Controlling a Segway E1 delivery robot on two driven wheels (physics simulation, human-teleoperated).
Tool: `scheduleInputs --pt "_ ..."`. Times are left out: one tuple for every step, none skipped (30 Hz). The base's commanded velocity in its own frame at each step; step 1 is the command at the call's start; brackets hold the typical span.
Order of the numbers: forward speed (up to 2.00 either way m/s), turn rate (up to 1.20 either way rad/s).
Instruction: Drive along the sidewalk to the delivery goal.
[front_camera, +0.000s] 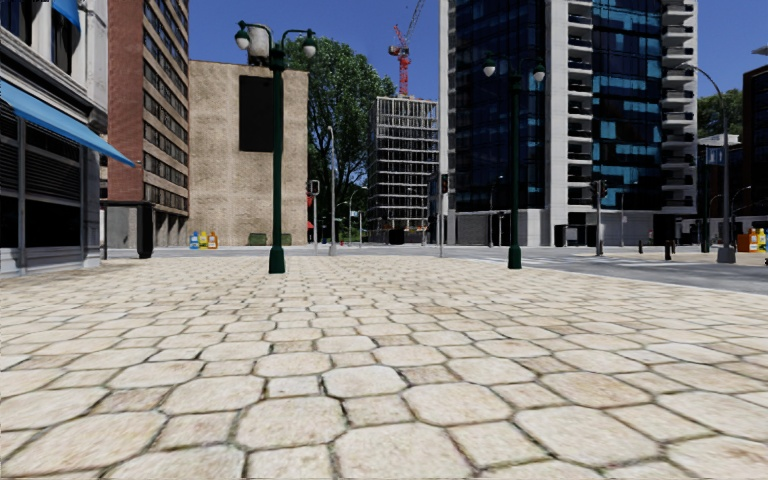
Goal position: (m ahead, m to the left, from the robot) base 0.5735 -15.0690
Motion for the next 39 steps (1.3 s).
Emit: scheduleInputs --pt "2.0 0.0" --pt "2.0 0.0" --pt "2.0 0.0" --pt "2.0 0.0" --pt "2.0 0.0" --pt "2.0 0.0" --pt "2.0 0.0" --pt "2.0 0.0" --pt "2.0 0.0" --pt "2.0 0.0" --pt "2.0 0.0" --pt "2.0 0.0" --pt "2.0 0.0" --pt "2.0 0.0" --pt "2.0 0.0" --pt "2.0 0.0" --pt "2.0 0.0" --pt "2.0 0.0" --pt "2.0 0.0" --pt "2.0 0.0" --pt "2.0 0.0" --pt "2.0 0.0" --pt "2.0 0.0" --pt "2.0 0.0" --pt "2.0 0.0" --pt "2.0 0.0" --pt "2.0 0.0" --pt "2.0 0.0" --pt "2.0 0.0" --pt "2.0 0.0" --pt "2.0 0.0" --pt "2.0 0.0" --pt "2.0 0.0" --pt "2.0 0.0" --pt "2.0 0.0" --pt "2.0 0.0" --pt "2.0 0.0" --pt "2.0 0.0" --pt "2.0 0.0"
